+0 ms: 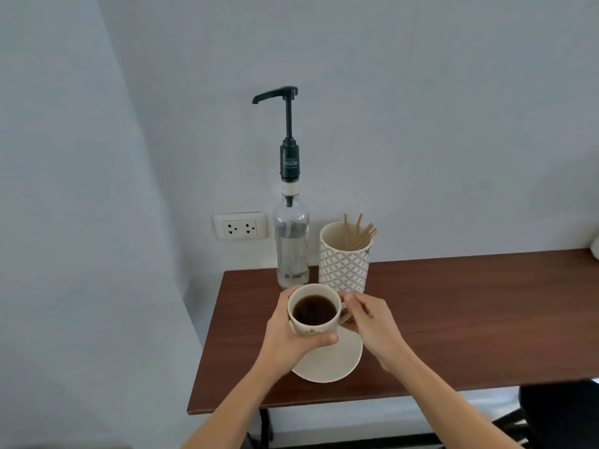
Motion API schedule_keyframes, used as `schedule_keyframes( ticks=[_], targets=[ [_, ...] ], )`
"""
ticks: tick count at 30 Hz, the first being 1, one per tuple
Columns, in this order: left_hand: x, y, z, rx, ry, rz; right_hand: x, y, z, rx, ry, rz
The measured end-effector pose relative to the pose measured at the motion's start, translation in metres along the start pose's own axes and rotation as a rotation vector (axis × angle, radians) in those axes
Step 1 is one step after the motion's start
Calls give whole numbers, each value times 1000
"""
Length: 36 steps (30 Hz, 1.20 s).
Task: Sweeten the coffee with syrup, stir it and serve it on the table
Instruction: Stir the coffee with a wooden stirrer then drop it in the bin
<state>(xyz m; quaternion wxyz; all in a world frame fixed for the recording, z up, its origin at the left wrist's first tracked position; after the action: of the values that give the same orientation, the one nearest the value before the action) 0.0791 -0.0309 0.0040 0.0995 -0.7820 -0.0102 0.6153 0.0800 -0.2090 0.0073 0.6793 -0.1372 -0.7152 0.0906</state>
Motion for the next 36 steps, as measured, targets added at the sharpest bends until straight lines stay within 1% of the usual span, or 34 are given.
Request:
schedule_keyframes(
  ticks=[5, 9, 11, 13, 14, 17, 18, 19, 22, 26, 30, 33, 36],
  targets=[
    [6, 6, 5, 22, -4, -90, -17, 1, 4, 11, 25, 13],
    [7, 9, 6, 34, 13, -145, -22, 0, 9, 11, 75, -32],
    [6, 10, 6, 37, 15, -159, -21, -2, 9, 3, 90, -4],
    [8, 10, 5, 32, 11, -154, -18, -9, 6, -50, 103, 35],
    [9, 10, 6, 29, 1, -149, -14, -16, 1, -111, 113, 38],
    [13, 12, 9, 20, -35, -183, 9, -50, -26, -367, 132, 37],
    [14, 13, 10, 16, -43, -202, 17, -60, -39, -416, 144, 56],
    [16, 13, 11, 11, -51, -209, 24, -69, -53, -432, 157, 74],
    [20, 11, 12, 12, -73, -182, 36, -81, -92, -409, 167, 120],
    [22, 8, 13, 17, -69, -152, 49, -86, -109, -442, 66, 278],
    [22, 8, 13, 5, -84, -171, 69, -96, -104, -516, -67, 355],
    [20, 10, 12, 11, -84, -152, 107, -96, -85, -604, -282, 365],
    [20, 9, 12, 4, -75, -145, 153, -94, -48, -669, -554, 271]
  ],
)
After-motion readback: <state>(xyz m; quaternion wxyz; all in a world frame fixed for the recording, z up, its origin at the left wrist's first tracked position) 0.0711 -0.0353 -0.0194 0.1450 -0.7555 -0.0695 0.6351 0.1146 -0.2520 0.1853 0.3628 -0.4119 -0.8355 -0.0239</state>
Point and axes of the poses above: each hand's wrist, its own z-axis away from the middle knuckle, its own y-axis out of the palm, x = y × z, the point moved 6 cm from there along -z, towards the middle knuckle, and after that the axes turned 5 degrees about z, right-handed, at the moved point
